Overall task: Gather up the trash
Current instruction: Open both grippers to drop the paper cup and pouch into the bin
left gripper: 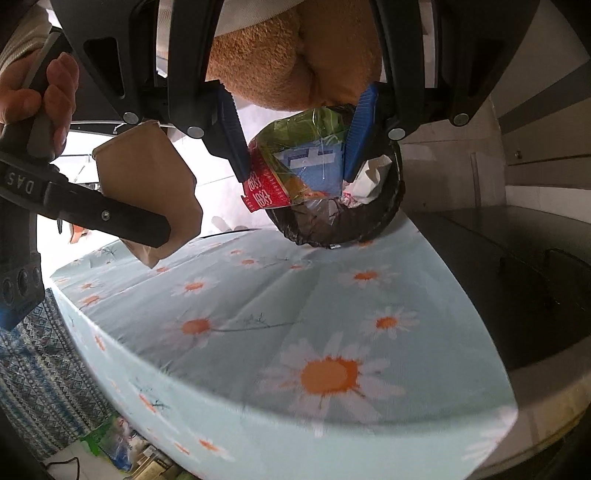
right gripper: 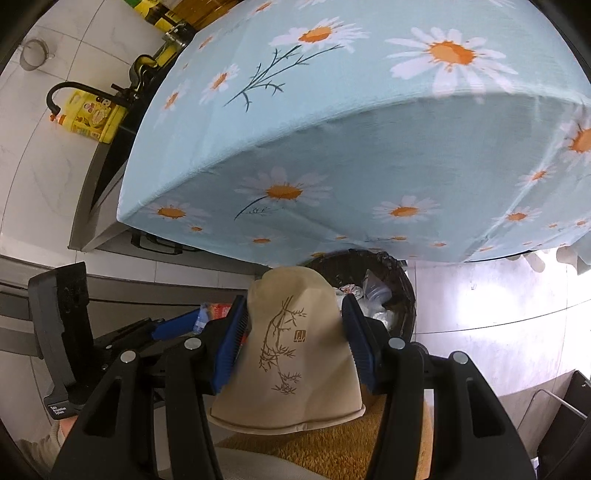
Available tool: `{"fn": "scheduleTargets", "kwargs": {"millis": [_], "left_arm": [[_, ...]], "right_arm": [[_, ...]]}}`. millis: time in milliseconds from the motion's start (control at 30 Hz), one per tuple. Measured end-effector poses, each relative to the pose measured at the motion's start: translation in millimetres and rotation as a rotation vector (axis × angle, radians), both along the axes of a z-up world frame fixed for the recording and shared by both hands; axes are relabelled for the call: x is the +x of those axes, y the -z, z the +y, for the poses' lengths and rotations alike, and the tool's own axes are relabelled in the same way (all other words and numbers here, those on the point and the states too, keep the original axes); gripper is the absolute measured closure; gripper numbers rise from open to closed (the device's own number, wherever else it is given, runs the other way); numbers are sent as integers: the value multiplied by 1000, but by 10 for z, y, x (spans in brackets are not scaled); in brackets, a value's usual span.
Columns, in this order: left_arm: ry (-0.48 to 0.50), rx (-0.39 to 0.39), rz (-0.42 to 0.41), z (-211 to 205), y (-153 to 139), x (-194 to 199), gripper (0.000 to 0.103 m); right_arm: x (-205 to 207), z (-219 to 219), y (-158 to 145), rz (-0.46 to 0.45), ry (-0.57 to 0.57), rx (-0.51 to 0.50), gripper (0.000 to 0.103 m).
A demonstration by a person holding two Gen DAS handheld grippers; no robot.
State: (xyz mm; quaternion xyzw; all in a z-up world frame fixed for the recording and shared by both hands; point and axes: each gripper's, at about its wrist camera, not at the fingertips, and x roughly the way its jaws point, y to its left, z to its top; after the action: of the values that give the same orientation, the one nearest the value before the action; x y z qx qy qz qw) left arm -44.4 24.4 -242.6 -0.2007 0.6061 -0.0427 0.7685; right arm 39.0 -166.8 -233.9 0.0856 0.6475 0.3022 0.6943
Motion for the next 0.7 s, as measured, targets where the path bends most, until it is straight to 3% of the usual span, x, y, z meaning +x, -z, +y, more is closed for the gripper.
{"fn": "scheduleTargets", "kwargs": {"millis": [167,300,367,700], "left_arm": [[32,-20,28,-42,78,53,51],[14,-19,61,30,156,74,32],[10,-19,78,54,196,93,32],[11,24,89,38,162,84,32]], "right_arm": [[35,2,17,20,22,11,48],[90,-25,-2,17,44,22,44],[112,-28,-1,21,51,25,40],[132,-61,-60,11,63,26,40]]}}
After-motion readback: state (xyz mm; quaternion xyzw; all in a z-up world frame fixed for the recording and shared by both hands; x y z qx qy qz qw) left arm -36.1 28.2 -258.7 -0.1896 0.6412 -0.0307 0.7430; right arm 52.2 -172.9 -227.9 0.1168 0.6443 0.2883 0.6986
